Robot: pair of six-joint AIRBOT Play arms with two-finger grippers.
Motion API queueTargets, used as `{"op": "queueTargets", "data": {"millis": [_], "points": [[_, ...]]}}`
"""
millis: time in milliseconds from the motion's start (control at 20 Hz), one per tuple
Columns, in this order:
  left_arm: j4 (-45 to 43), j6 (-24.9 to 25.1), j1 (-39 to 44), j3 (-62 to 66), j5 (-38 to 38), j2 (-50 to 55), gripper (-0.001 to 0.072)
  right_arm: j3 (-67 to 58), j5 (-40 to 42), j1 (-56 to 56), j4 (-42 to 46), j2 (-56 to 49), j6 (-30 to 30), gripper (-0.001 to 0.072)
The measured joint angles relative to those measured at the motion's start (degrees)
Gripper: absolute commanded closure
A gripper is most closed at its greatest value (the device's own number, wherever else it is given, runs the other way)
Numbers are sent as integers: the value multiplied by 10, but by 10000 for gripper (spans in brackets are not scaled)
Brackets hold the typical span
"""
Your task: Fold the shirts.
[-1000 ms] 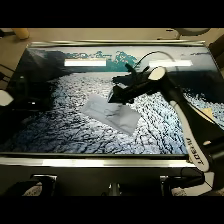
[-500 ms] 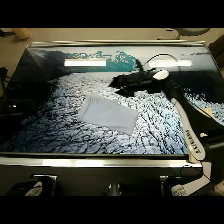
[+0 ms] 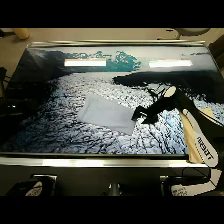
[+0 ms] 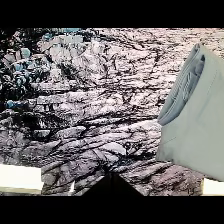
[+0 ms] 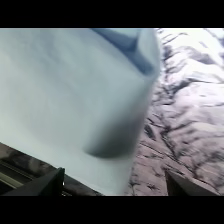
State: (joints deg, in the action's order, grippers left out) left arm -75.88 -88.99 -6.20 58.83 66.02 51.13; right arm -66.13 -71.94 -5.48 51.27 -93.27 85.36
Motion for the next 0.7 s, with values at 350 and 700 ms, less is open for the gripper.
{"op": "queueTargets", "data": {"millis": [350, 700], "points": [[0, -2, 0, 0, 0, 0, 684, 6, 69, -20, -156, -20, -44, 694], [0, -1, 0, 0, -16, 2, 684, -183, -80, 214, -168, 38, 3, 694]]}}
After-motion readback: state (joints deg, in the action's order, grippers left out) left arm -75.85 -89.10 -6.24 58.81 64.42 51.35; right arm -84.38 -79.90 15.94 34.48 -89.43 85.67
